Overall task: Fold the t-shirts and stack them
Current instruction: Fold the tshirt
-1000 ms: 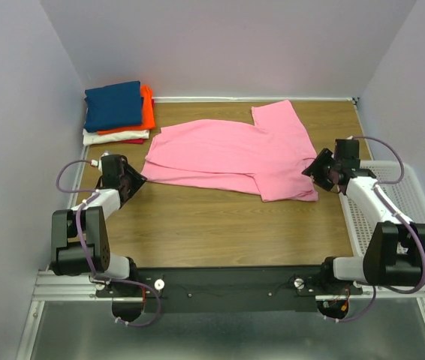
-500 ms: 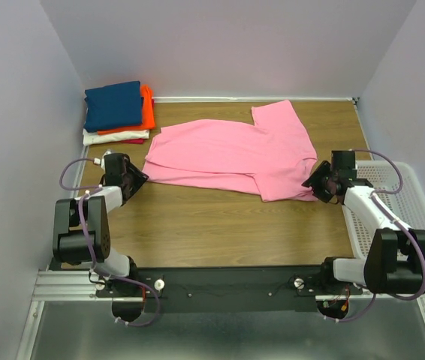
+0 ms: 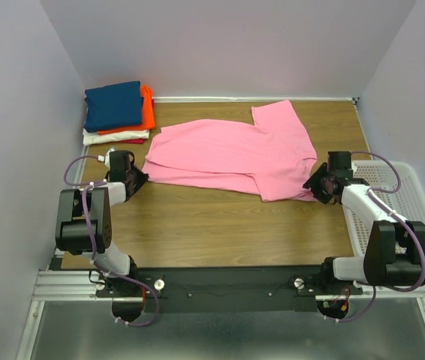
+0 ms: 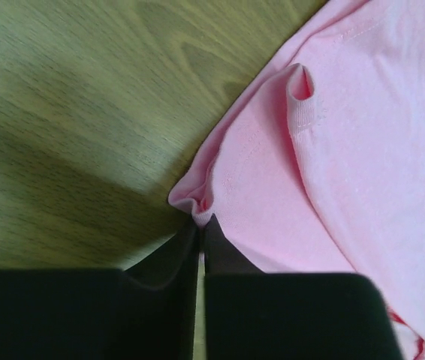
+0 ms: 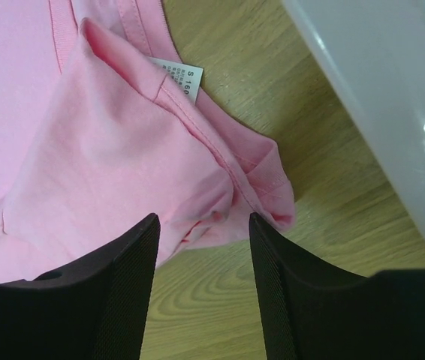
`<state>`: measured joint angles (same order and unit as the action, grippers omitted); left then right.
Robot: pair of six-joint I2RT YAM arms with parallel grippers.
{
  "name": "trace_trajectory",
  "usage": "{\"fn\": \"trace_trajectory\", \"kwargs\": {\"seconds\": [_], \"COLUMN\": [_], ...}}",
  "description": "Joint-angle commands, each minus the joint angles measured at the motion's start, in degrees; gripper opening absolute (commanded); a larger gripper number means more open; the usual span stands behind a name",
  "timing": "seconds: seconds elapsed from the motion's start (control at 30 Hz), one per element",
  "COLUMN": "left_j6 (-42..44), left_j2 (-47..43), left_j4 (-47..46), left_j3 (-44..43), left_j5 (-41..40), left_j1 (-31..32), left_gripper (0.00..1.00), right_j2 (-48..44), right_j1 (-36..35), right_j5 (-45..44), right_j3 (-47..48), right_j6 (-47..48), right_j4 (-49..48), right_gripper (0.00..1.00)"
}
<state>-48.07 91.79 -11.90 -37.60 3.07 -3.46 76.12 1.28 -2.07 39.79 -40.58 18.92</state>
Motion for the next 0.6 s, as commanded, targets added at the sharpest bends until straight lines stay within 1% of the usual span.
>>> {"fn": "trace_trajectory", "kwargs": {"seconds": [0.0, 0.27, 0.47, 0.5, 0.57], "left_j6": [0.4, 0.4, 0.7, 0.6, 0.7], "left_j2": [1.0, -1.4, -2.5, -2.6, -2.7], "left_j4": [-0.7, -0.4, 0.3, 0.4, 0.5], "left_j3": [-0.6, 1.0, 1.7, 1.7, 1.7], "left_j5": [-2.1, -2.5, -2.6, -2.5, -2.5], "left_j1": [0.3, 0.3, 0.3, 0.3, 0.3], "left_gripper": [0.00, 0.00, 0.00, 0.00, 0.00], "right_j2": [0.7, -5.7, -7.6, -7.0, -6.1], "right_j1": [0.4, 0.4, 0.4, 0.4, 0.4], "right_j5": [-2.7, -2.5, -3.4, -3.5, -4.4], "right_j3": [-2.4, -7.1, -9.7, -9.6, -9.4], "right_j6": [-1.7, -3.5, -5.3, -5.2, -5.1], "right_j4": [0.3, 0.7, 0.7, 0.7, 0.7], "right_gripper": [0.58, 0.58, 0.54, 0.51, 0.47]}}
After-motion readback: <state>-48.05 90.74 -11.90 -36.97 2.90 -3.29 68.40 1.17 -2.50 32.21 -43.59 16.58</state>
